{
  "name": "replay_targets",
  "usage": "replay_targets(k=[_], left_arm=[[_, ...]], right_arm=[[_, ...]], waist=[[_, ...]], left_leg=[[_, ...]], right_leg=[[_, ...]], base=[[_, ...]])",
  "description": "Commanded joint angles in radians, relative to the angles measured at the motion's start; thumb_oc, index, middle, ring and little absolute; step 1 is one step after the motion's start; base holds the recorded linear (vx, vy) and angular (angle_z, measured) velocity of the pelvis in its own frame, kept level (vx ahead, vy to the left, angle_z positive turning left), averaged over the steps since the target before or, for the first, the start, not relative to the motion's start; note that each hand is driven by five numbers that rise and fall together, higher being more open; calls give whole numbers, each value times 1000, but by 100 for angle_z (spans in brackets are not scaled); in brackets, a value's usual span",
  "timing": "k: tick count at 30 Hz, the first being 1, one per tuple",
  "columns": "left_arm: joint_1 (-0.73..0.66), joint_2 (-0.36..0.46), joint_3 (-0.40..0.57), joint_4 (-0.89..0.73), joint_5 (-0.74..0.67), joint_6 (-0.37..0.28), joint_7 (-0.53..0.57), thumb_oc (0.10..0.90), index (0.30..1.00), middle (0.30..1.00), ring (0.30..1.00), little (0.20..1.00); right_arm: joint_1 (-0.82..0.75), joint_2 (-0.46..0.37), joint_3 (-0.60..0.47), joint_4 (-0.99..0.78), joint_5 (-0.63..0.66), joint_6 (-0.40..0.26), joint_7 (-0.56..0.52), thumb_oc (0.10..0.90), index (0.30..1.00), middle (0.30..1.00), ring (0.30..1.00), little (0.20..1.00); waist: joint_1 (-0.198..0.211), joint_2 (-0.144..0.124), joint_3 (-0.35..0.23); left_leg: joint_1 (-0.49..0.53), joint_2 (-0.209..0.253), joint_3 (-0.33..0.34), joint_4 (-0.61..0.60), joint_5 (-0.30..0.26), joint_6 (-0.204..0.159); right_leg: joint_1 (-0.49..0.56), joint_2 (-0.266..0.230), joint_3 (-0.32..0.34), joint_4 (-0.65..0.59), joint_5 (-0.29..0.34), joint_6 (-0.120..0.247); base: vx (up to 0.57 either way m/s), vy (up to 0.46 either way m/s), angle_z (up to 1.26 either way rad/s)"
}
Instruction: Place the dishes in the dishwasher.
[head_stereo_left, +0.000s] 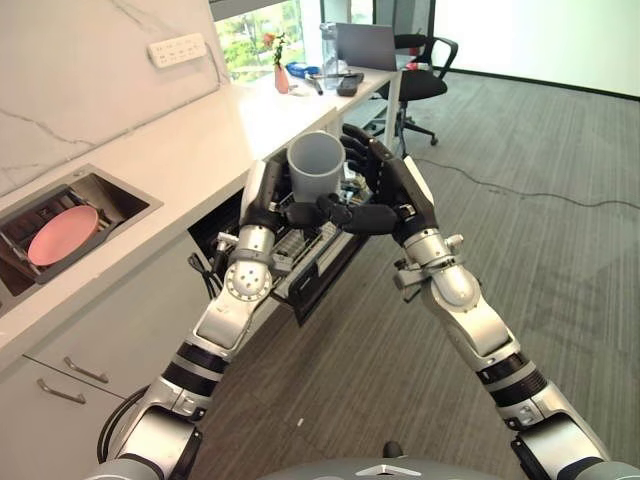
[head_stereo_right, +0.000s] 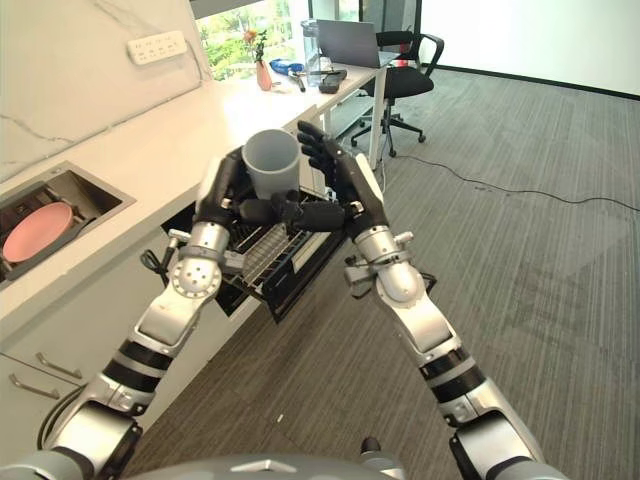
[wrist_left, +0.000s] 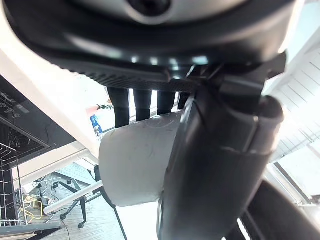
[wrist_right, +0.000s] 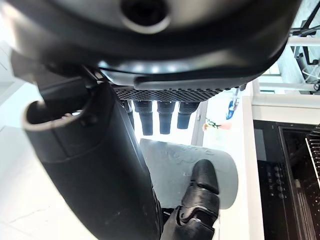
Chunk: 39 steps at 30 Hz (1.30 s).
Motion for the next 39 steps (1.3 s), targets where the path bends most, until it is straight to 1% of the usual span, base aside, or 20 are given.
replay_targets(k=[1,4,9,10,12,13,14,15,16,17,18,19,22,25,31,34,35,36,38,39], left_arm=[[-105,14,-36,-89,63,-134,28,400,300,300,300,300],[-83,6,-64,-108,74,-149,13,400,300,300,300,300],[-79,-5,-113,-136,99,-163,0,400,300,300,300,300],[-78,-7,-119,-138,99,-161,-5,400,300,300,300,300],[-82,-6,-131,-145,107,-157,-21,400,300,300,300,300],[-82,-6,-131,-146,108,-157,-21,400,300,300,300,300],[-88,1,-139,-156,131,-160,-26,400,300,300,300,300],[-88,1,-139,-156,132,-160,-26,400,300,300,300,300],[-94,5,-143,-159,145,-159,-25,400,300,300,300,300],[-99,15,-146,-167,162,-159,-24,400,300,300,300,300],[-101,19,-146,-171,170,-160,-22,400,300,300,300,300],[-104,20,-151,-178,185,-160,-15,400,300,300,300,300],[-119,39,-148,-198,223,-159,2,400,300,300,300,300],[-130,58,-148,-228,268,-156,23,400,300,300,300,300],[-132,67,-147,-247,289,-155,42,400,300,300,300,300],[-118,55,-142,-243,274,-155,54,400,300,300,300,300],[-118,55,-142,-243,274,-155,54,400,300,300,300,300],[-110,50,-139,-239,262,-154,59,400,300,300,300,300],[-110,50,-139,-239,262,-154,59,400,300,300,300,300],[-104,45,-136,-237,255,-154,60,400,300,300,300,300]], right_arm=[[-132,64,-68,-55,-42,-116,-74,800,900,900,900,900],[-136,89,-59,-39,-28,-122,-91,800,900,900,900,900],[-142,103,-35,1,-76,-70,-139,800,900,900,900,900],[-141,102,-31,12,-81,-52,-139,800,900,900,900,900],[-142,100,-17,44,-80,17,-138,800,900,900,900,900],[-143,101,-17,44,-80,18,-138,800,900,900,900,900],[-150,87,-2,71,-80,91,-142,800,900,900,900,900],[-150,87,-2,70,-80,93,-142,800,900,900,900,900],[-158,82,6,84,-79,133,-151,800,900,900,900,900],[-162,73,15,93,-76,167,-150,748,822,822,822,822],[-165,70,19,93,-57,189,-150,618,627,627,627,627],[-163,71,24,99,-47,194,-153,400,300,300,300,300],[-171,59,22,117,-28,197,-168,400,300,300,300,300],[-168,53,12,117,2,175,-191,400,300,300,300,300],[-155,38,-9,96,-19,131,-226,400,300,300,300,300],[-128,45,-49,61,-36,45,-246,400,300,300,300,300],[-128,45,-49,61,-36,45,-246,400,300,300,300,300],[-111,53,-69,47,-33,-4,-248,400,300,300,300,300],[-111,53,-69,47,-33,-4,-248,400,300,300,300,300],[-99,62,-82,34,-23,-41,-238,400,300,300,300,300]], waist=[[9,-11,-66],[14,-12,-66],[18,-13,-65],[19,-13,-65],[20,-15,-65],[19,-15,-64],[20,-18,-65],[20,-18,-65],[19,-19,-64],[18,-20,-64],[17,-21,-64],[17,-22,-64],[14,-22,-60],[11,-18,-56],[9,-14,-54],[9,-12,-54],[9,-12,-54],[12,-11,-55],[12,-11,-55],[14,-10,-55]], left_leg=[[-5,32,-10,10,-60,-66],[-4,31,-13,10,-61,-66],[-2,32,-16,10,-62,-66],[-2,32,-16,10,-62,-65],[-2,33,-17,10,-62,-66],[-2,33,-17,10,-62,-66],[-3,34,-17,10,-62,-68],[-3,34,-17,10,-62,-68],[-3,34,-16,10,-62,-68],[-3,34,-15,10,-63,-69],[-3,35,-14,10,-62,-70],[-3,35,-13,10,-62,-69],[-5,34,-10,10,-62,-70],[-6,33,-9,10,-61,-72],[-8,32,-11,10,-61,-72],[-8,31,-16,10,-62,-70],[-8,31,-16,10,-62,-70],[-7,32,-17,10,-62,-70],[-7,32,-17,10,-62,-70],[-7,31,-18,10,-62,-69]], right_leg=[[51,-71,-13,14,-130,88],[52,-70,-15,14,-130,87],[55,-69,-18,14,-131,87],[55,-69,-19,14,-130,87],[56,-70,-22,14,-130,87],[56,-70,-22,14,-130,88],[55,-69,-22,14,-128,88],[55,-69,-22,14,-128,88],[54,-69,-22,14,-127,89],[53,-70,-23,14,-125,91],[52,-70,-22,14,-125,91],[50,-69,-21,14,-124,92],[48,-69,-19,14,-120,93],[42,-68,-16,14,-118,95],[41,-70,-19,14,-116,95],[42,-72,-22,14,-118,95],[42,-72,-22,14,-118,95],[45,-72,-25,14,-119,94],[45,-72,-25,14,-119,94],[46,-71,-26,14,-120,93]], base=[[0,0,0],[0,0,0],[-5,-1,4],[0,0,0],[0,0,0],[0,0,0],[0,0,0],[0,0,0],[0,0,0],[0,0,0],[0,0,0],[0,0,0],[0,0,0],[0,0,0],[-1,2,-1],[0,0,0],[0,0,0],[0,0,0],[0,0,0],[0,0,0]])
